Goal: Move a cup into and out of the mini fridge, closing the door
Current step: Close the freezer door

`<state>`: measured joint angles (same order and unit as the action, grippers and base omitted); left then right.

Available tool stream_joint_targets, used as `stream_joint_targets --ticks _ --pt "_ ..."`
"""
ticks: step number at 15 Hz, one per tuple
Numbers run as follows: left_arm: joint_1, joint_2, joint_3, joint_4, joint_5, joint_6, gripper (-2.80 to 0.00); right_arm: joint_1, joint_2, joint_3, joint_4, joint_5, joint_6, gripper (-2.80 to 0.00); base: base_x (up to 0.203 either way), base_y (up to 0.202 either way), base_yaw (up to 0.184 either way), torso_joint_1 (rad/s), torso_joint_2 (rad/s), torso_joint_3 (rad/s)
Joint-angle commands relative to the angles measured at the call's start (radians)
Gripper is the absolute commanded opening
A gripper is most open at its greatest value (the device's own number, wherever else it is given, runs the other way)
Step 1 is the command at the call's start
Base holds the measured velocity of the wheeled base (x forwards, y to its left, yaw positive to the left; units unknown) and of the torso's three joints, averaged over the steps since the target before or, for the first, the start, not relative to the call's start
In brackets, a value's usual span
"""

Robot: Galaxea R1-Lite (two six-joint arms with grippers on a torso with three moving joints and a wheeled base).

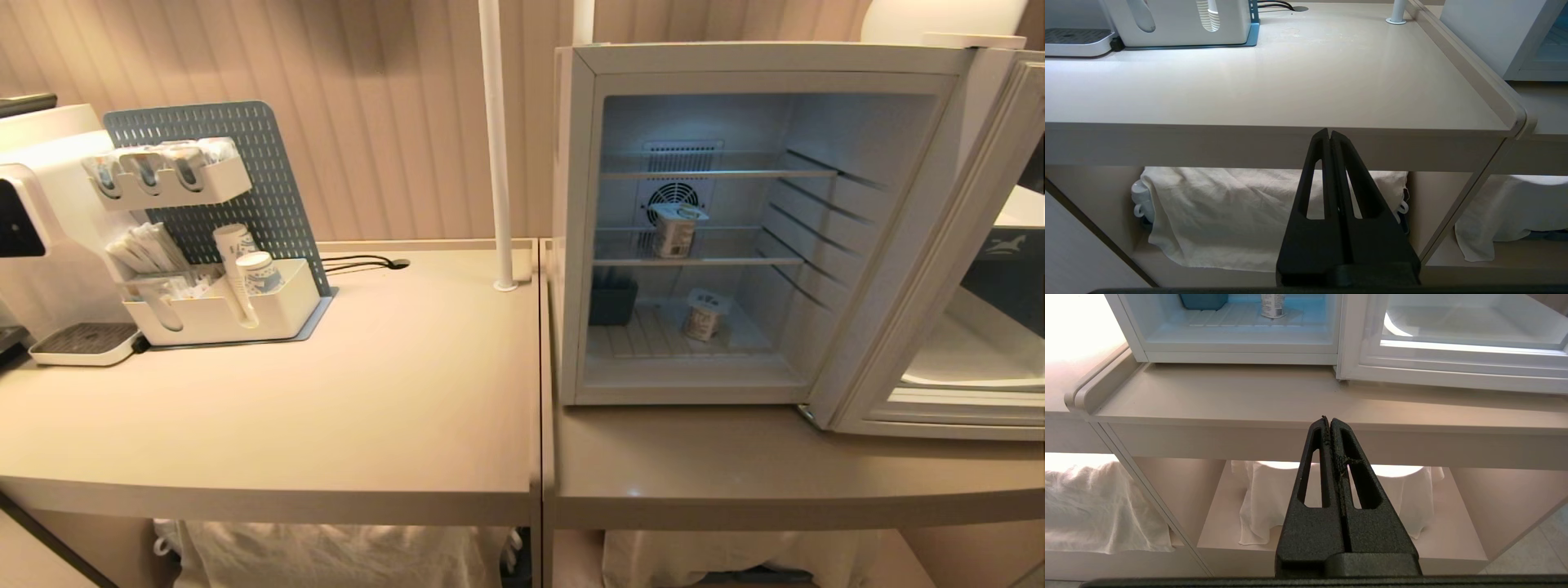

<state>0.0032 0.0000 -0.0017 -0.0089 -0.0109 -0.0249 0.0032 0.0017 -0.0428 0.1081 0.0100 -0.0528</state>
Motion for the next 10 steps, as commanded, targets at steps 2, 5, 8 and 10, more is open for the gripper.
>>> stream_joint_targets --ticks 2,5,8,10 --pt "0.000 0.002 0.000 0.000 0.000 0.000 -2.80 0.000 0.001 -0.002 0.001 -0.001 -0.001 -2.80 0.000 0.000 0.000 0.000 0.00 0.000" --pt "0.000 0.002 0.000 0.000 0.000 0.000 -2.80 0.000 0.001 -0.002 0.001 -0.001 0.001 -2.80 0.000 0.000 0.000 0.000 0.00 0.000" --pt "0.000 0.002 0.000 0.000 0.000 0.000 -2.80 0.000 0.001 0.000 0.001 -0.001 0.001 -2.80 0.001 -0.023 0.000 0.001 0.00 0.000" --pt "0.000 0.002 0.000 0.000 0.000 0.000 -2.80 0.000 0.001 -0.001 0.001 -0.001 0.001 -2.80 0.000 -0.152 0.000 -0.001 0.00 0.001"
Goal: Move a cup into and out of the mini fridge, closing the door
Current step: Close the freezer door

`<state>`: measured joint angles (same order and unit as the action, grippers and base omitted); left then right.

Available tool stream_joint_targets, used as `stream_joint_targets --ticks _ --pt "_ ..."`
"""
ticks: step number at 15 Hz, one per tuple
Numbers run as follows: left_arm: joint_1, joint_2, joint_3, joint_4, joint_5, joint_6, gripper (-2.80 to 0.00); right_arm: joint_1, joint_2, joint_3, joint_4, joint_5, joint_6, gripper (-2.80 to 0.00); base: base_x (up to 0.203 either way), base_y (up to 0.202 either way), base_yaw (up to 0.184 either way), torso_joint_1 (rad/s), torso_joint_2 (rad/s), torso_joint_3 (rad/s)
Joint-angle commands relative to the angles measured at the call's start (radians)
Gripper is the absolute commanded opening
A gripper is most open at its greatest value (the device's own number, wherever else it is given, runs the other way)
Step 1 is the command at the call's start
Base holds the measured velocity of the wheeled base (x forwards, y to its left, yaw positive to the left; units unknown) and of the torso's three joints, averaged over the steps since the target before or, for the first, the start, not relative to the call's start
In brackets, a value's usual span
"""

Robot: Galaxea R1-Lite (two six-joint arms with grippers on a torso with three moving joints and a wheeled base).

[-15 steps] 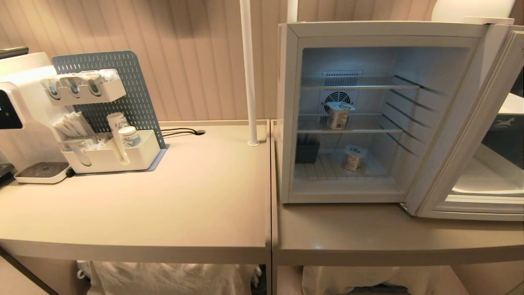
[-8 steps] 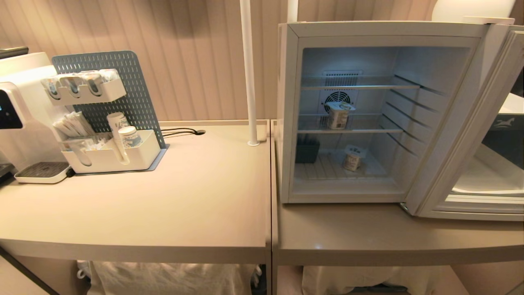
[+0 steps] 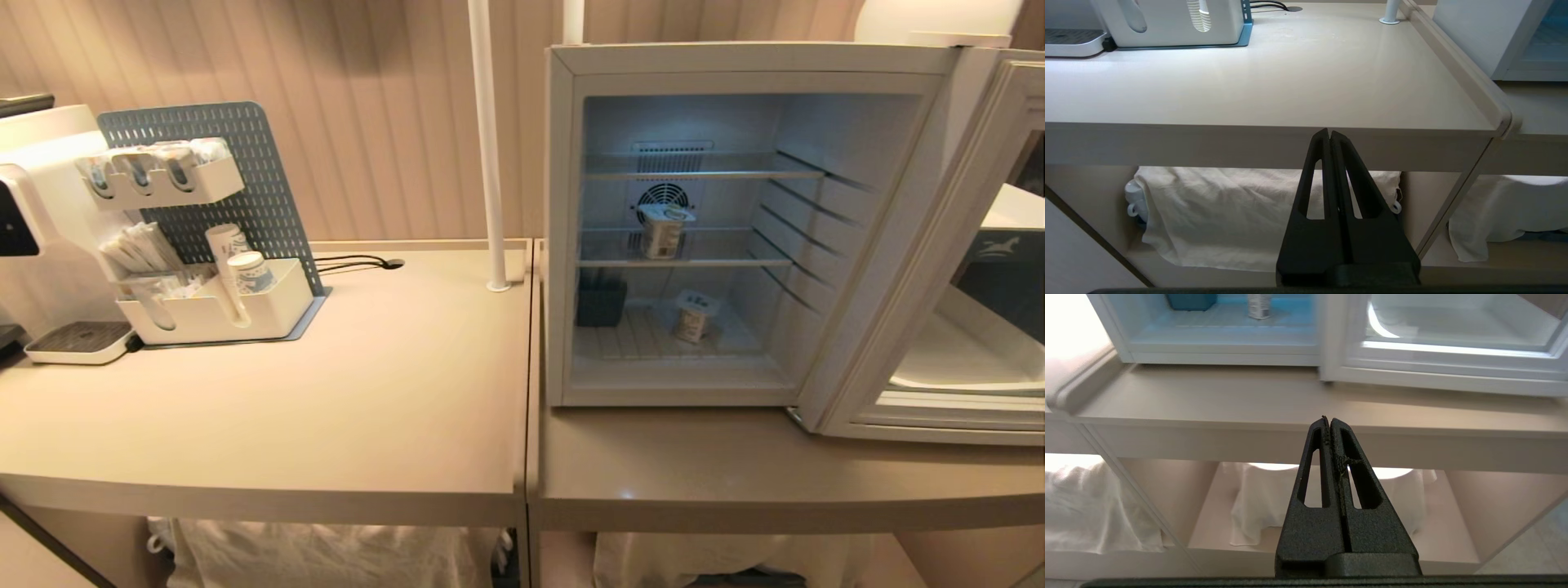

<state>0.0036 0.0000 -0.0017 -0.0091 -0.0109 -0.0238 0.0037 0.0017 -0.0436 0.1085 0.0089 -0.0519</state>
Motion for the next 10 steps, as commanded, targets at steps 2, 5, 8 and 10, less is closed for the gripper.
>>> stream_joint_targets --ticks 2,5,8,10 --pt "-0.001 0.002 0.000 0.000 0.000 -0.001 -2.80 -0.001 0.001 -0.001 0.000 0.000 0.000 -2.80 0.000 -0.198 -0.001 0.005 0.00 0.005" --pt "-0.001 0.002 0.000 0.000 0.000 -0.001 -2.80 -0.001 0.001 -0.001 0.002 0.000 0.000 -2.80 0.000 -0.192 -0.003 0.002 0.01 0.005" --pt "-0.001 0.002 0.000 0.000 0.000 -0.001 -2.80 -0.001 0.000 -0.001 0.003 0.000 0.000 -2.80 0.000 -0.192 -0.001 0.003 0.00 0.003" --pt "-0.001 0.002 0.000 0.000 0.000 -0.001 -2.80 -0.001 0.001 -0.001 0.003 0.000 0.000 -2.80 0.000 -0.192 -0.001 0.002 0.00 0.004"
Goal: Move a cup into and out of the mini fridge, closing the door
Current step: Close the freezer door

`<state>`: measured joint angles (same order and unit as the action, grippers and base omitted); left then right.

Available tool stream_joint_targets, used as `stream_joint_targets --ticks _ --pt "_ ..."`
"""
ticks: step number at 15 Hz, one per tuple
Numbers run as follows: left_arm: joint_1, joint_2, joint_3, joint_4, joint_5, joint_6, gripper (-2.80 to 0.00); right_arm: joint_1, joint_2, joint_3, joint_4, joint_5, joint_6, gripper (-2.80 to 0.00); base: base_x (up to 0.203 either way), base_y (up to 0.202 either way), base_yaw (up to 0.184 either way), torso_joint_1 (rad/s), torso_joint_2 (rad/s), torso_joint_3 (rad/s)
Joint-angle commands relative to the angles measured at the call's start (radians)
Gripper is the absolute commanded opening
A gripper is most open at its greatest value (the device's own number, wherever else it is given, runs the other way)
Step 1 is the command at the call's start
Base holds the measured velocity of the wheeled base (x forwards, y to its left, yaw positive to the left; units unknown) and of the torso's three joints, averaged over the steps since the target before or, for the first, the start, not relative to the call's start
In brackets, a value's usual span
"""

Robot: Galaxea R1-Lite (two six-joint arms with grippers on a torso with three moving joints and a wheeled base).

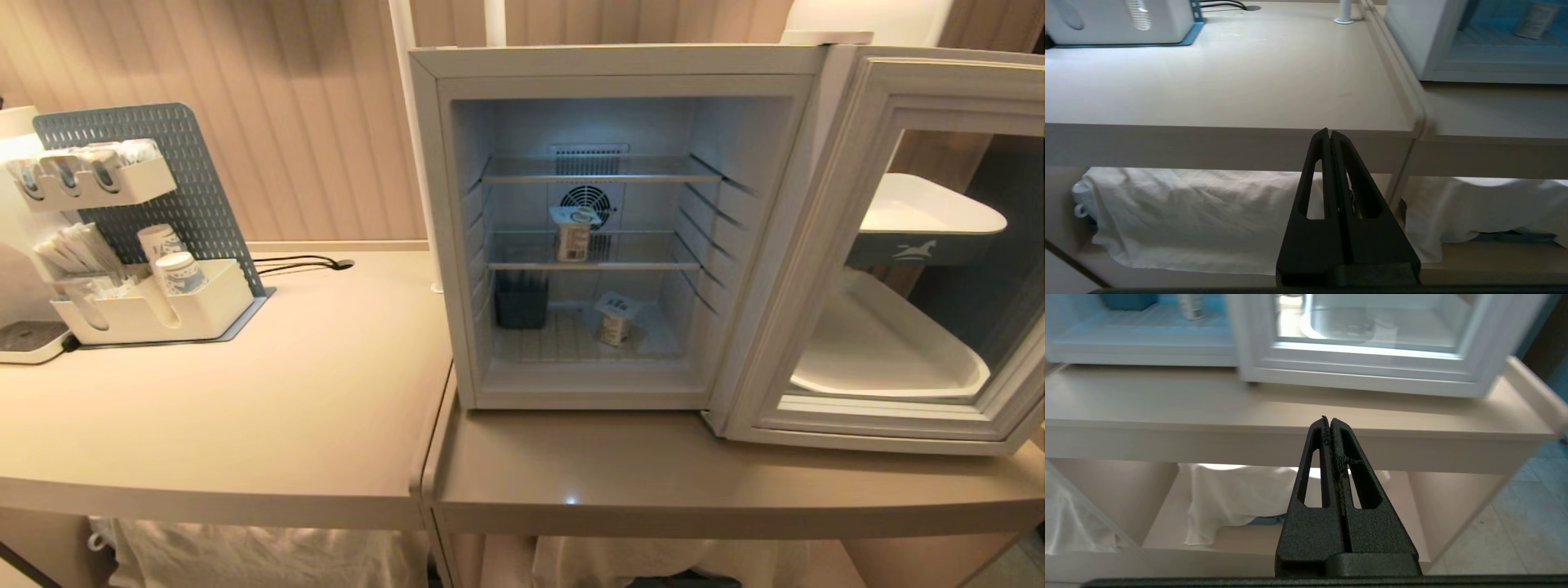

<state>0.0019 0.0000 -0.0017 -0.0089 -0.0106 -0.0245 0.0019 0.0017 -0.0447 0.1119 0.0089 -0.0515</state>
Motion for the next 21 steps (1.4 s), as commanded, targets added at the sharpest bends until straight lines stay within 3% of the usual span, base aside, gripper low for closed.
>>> stream_joint_targets --ticks 1,13,21 --pt "0.001 0.002 0.000 0.000 0.000 0.000 -2.80 0.001 0.000 0.000 0.000 0.000 -0.001 -2.80 0.000 -0.190 -0.003 0.002 0.00 0.002" --pt "0.001 0.002 0.000 0.000 0.000 0.000 -2.80 0.001 0.000 0.000 0.002 0.002 -0.001 -2.80 0.000 -0.190 -0.001 0.002 0.00 0.003" --pt "0.001 0.002 0.000 0.000 0.000 0.000 -2.80 0.001 0.000 0.000 0.003 0.000 -0.001 -2.80 0.000 -0.012 0.000 0.000 0.00 0.000"
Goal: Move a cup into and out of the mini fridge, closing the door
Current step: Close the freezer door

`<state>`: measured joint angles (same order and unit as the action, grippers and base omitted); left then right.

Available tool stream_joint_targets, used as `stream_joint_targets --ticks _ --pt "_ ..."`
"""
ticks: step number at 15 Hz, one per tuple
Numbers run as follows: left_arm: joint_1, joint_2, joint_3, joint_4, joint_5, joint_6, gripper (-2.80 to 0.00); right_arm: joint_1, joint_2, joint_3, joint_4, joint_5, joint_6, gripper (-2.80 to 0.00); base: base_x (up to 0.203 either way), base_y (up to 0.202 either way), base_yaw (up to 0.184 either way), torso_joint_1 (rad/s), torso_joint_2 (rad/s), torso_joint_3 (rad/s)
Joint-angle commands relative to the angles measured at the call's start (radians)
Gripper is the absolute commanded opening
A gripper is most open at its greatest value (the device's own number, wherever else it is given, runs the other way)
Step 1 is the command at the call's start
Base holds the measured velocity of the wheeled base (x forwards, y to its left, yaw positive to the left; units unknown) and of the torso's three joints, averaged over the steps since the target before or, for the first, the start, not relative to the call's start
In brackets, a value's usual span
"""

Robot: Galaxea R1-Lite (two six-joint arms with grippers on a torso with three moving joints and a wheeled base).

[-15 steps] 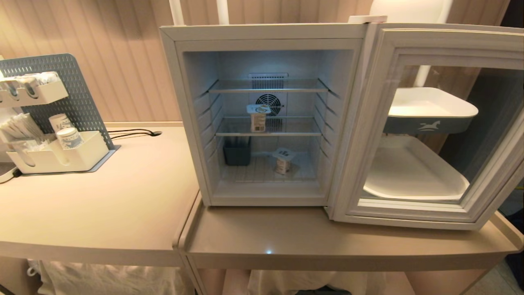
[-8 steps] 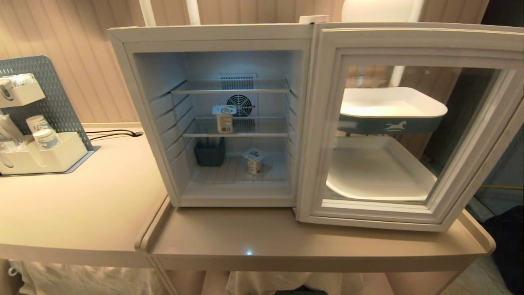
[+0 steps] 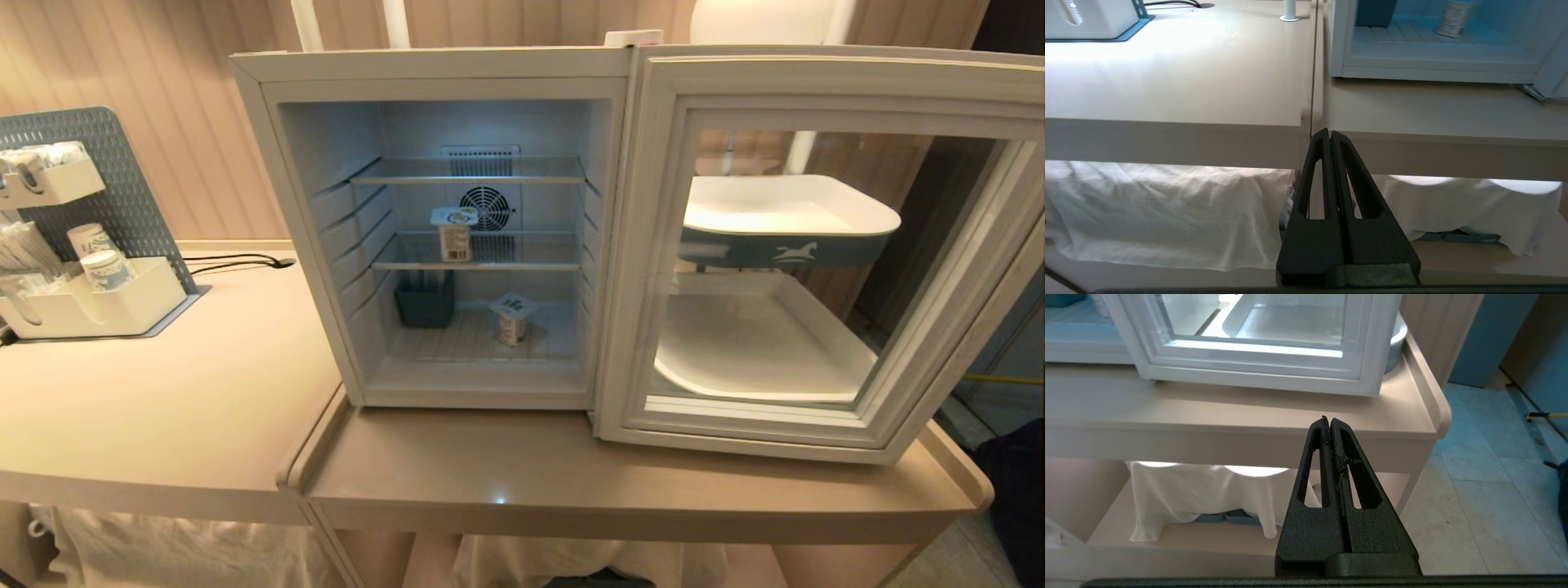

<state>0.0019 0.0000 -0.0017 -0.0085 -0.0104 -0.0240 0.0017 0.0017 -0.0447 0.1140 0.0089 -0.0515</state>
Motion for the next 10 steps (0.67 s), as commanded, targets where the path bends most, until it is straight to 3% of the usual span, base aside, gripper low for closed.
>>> stream_joint_targets --ticks 1,4,10 --pt "0.001 0.002 0.000 -0.001 0.000 -0.001 -2.80 0.001 0.000 0.000 0.001 0.000 -0.001 -2.80 0.000 0.000 0.000 0.000 0.00 0.000" --pt "0.001 0.002 0.000 -0.001 0.000 -0.001 -2.80 0.001 0.000 0.000 0.001 0.000 -0.001 -2.80 -0.100 0.000 0.002 -0.004 0.00 0.001" --pt "0.001 0.002 0.000 -0.001 0.000 -0.001 -2.80 0.001 0.000 0.000 0.000 0.000 -0.001 -2.80 0.000 0.000 0.000 0.000 0.00 0.000"
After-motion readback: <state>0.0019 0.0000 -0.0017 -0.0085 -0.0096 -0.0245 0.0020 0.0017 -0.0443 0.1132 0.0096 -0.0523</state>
